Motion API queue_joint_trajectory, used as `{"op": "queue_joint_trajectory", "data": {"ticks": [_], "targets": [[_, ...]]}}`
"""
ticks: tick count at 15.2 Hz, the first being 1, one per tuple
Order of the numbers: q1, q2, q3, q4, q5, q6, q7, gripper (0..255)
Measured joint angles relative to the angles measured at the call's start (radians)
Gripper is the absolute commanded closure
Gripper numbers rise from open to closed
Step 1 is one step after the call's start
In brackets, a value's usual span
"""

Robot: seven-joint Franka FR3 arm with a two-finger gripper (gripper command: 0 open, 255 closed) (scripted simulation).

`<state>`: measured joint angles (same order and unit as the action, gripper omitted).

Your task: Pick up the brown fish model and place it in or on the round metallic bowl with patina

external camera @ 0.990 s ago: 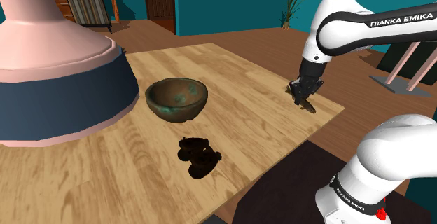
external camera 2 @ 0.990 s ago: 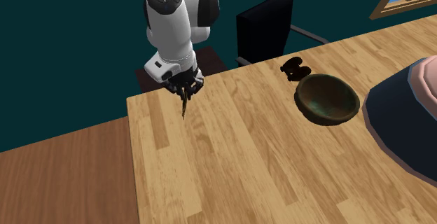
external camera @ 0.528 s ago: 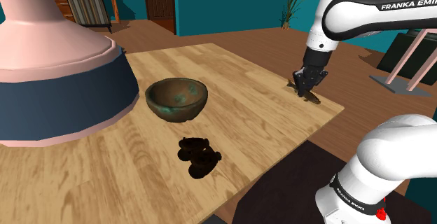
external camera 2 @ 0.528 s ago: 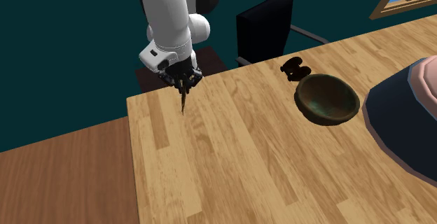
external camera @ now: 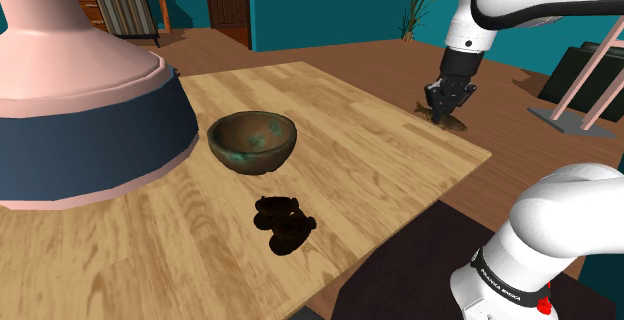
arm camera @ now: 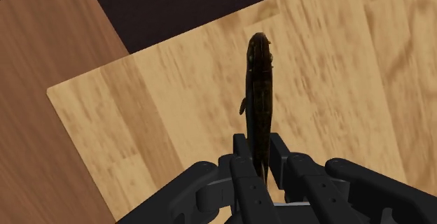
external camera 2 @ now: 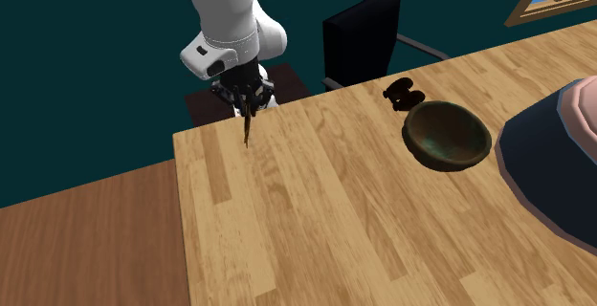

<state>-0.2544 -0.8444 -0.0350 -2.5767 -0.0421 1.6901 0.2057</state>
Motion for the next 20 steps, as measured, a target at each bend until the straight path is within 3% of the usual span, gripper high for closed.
{"op": "queue_joint_trajectory", "data": {"ticks": [13,20], "targets": [[0.001,0.028,0.003,0.183,0.004,-0.155,-0.003,255],[0.049,0.115,0.134,0.247,0.098,-0.131,0.136,255]]}}
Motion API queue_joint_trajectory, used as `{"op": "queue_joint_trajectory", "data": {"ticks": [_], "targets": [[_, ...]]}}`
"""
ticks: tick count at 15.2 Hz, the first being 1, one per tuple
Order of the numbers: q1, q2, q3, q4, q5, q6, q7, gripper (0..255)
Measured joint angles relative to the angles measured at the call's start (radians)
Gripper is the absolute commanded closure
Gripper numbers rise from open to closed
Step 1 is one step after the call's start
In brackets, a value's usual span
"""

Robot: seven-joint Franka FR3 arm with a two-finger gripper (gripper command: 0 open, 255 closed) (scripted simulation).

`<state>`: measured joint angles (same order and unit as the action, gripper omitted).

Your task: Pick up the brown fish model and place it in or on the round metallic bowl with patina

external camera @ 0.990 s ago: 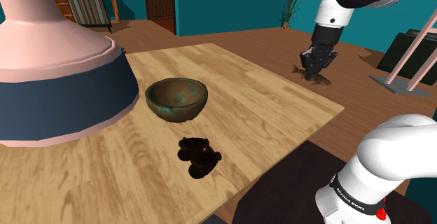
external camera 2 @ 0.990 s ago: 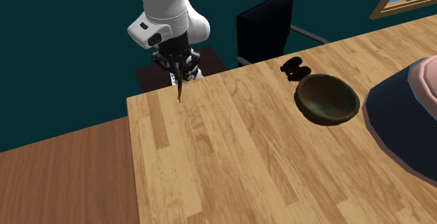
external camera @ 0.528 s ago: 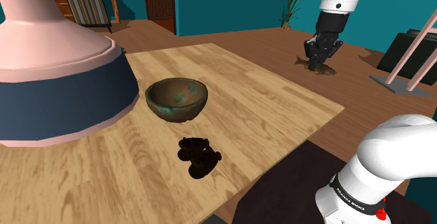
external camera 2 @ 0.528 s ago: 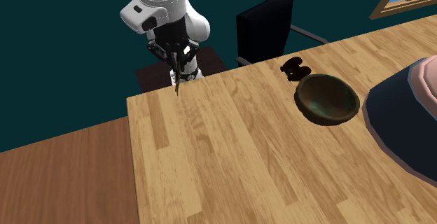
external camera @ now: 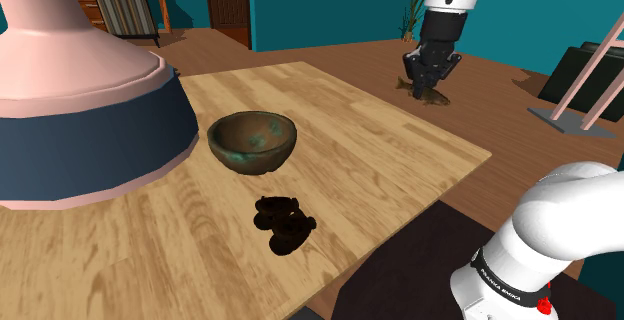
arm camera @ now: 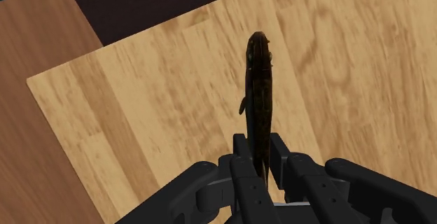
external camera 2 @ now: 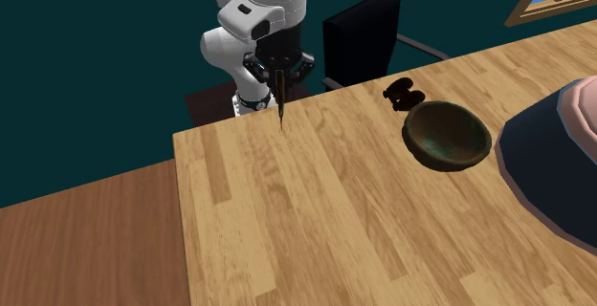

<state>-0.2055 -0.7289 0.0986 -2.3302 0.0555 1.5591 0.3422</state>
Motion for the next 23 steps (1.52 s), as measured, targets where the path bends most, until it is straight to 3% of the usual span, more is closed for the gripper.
{"op": "queue_joint_trajectory", "data": {"ticks": [11,18,23], "targets": [[0.05,0.251,0.217,0.2,0.089,0.067,0.246,255],[0.069,0.47,0.35,0.393,0.065,0.098,0.416,255],[0.097,0.654,0.438,0.579,-0.002,0.084,0.554,255]]}}
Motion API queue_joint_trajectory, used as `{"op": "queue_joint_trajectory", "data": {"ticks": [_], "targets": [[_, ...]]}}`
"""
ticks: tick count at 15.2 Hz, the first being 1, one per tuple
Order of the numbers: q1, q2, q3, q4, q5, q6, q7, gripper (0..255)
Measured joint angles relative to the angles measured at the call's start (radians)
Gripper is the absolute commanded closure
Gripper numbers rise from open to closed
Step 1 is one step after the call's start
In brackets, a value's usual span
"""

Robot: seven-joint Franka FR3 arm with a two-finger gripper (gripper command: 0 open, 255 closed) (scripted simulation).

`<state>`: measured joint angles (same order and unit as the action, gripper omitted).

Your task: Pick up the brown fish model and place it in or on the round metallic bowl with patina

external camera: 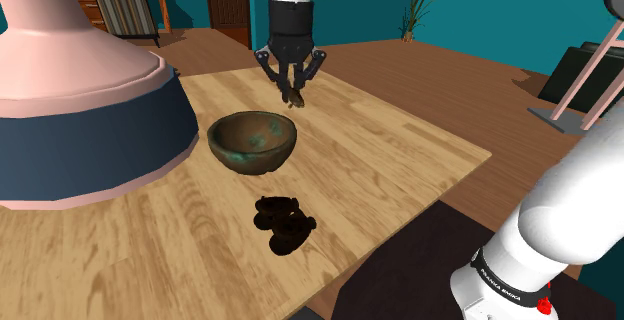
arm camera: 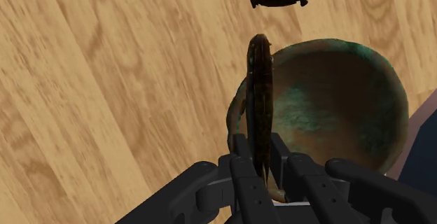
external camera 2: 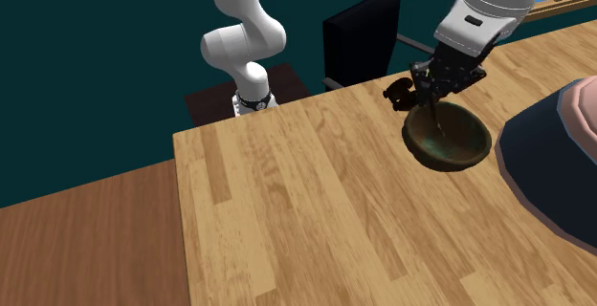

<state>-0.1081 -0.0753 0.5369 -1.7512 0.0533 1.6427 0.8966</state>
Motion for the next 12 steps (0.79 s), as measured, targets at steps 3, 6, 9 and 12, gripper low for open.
{"op": "queue_joint_trajectory", "data": {"ticks": [3,6,9,12], "targets": [[0.035,0.132,0.042,0.135,-0.066,-0.021,0.085,255],[0.079,0.244,0.066,0.236,-0.127,-0.029,0.152,255],[0.082,0.254,0.066,0.208,-0.133,0.007,0.159,255],[0.078,0.249,0.064,0.16,-0.13,0.051,0.157,255]]}}
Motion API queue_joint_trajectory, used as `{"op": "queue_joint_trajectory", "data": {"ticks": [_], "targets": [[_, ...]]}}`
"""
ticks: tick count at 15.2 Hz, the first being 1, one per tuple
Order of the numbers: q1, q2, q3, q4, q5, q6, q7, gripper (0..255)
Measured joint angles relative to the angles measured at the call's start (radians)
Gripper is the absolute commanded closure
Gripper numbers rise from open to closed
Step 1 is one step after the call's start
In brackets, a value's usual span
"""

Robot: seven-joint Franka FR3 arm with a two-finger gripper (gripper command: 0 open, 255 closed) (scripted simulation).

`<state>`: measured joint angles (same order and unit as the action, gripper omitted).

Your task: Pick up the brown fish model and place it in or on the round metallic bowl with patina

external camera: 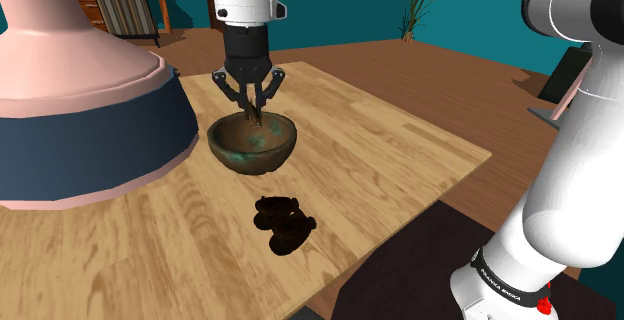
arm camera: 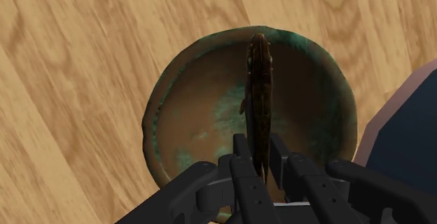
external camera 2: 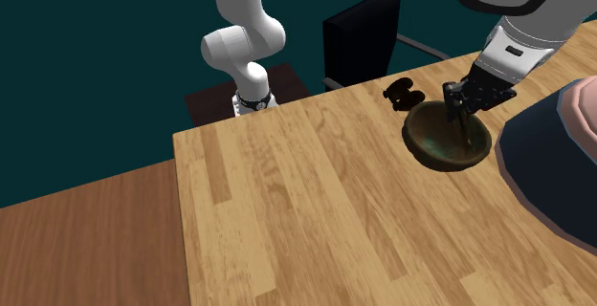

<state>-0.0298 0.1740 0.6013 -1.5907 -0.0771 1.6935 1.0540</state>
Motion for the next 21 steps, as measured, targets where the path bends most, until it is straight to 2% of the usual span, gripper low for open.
{"op": "queue_joint_trajectory", "data": {"ticks": [5,11,12,18,21], "targets": [[-0.004,-0.006,-0.001,-0.067,0.003,0.061,-0.001,255],[-0.004,-0.004,-0.002,-0.077,0.001,0.074,0.0,255],[-0.004,-0.004,-0.002,-0.077,0.001,0.074,0.0,0],[-0.004,-0.004,-0.002,-0.077,0.001,0.074,0.0,0],[0.003,0.006,0.001,0.01,-0.003,-0.003,0.004,0]]}}
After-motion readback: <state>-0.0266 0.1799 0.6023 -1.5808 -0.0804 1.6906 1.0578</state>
